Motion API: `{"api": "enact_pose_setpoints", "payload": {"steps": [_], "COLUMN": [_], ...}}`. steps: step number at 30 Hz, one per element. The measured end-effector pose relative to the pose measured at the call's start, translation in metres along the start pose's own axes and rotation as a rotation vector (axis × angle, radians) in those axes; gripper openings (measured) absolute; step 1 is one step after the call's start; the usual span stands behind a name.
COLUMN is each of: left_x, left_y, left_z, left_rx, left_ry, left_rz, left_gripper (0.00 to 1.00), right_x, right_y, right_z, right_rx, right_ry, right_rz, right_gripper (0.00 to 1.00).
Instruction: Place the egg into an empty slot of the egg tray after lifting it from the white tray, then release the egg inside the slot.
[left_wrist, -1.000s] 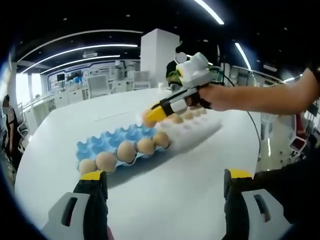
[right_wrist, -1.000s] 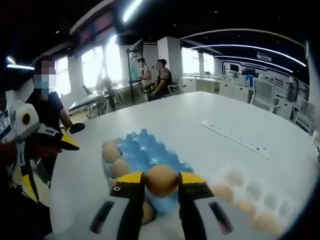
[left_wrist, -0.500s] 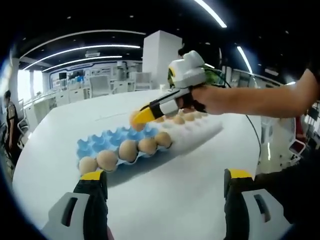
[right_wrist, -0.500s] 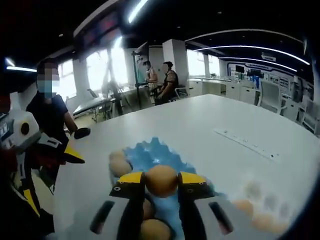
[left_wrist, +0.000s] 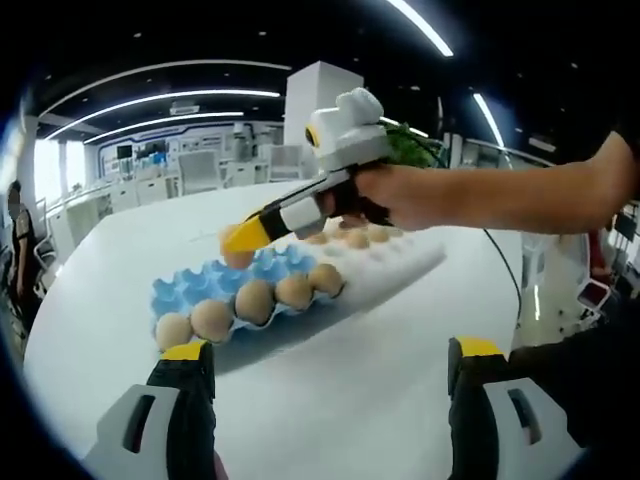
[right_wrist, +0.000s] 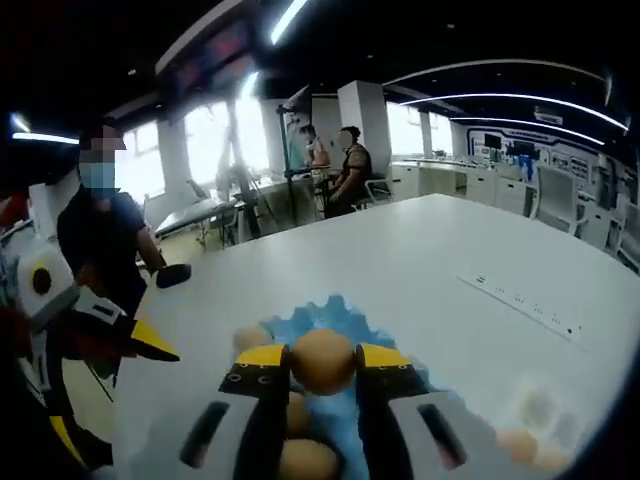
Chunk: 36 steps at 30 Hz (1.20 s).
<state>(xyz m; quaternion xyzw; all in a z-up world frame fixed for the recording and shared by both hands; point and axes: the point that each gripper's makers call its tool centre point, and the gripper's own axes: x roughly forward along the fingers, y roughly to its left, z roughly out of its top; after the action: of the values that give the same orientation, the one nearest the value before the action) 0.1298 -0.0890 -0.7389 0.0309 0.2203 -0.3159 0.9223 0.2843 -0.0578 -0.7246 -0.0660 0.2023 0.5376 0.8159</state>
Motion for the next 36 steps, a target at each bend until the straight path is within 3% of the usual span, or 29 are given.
{"api": "enact_pose_setpoints", "payload": {"steps": [15,22,32,36], "left_x": [0.003,0.006,0.011,0.011], "left_y": [0.002,0.004,0.015,0.019], "left_z": [0.004,0.004,0.000,0.002], "left_rx": [-0.031,-0.058,-0.052,-0.059], "left_ry": [-0.003,0.000,0.029,0.031], "left_rz": [-0.009,-0.022,-0.012,-0.013], "left_gripper": [0.99,0.99,0.99,0.99], "right_x": [0.040,0.064,0.085,0.094], "right_y": [0.024,0.024,0.027,0.032], "right_z": [0.000,0.006,0.007,0.003], "right_rx": [0.024,0.019,-0.029,-0.089], "right_ry": [0.017,0.034,0.057,0.088], "right_rz": [0.057,0.077,0.075,0.076], "right_gripper": [0.26,0.26,0.26,0.26]}}
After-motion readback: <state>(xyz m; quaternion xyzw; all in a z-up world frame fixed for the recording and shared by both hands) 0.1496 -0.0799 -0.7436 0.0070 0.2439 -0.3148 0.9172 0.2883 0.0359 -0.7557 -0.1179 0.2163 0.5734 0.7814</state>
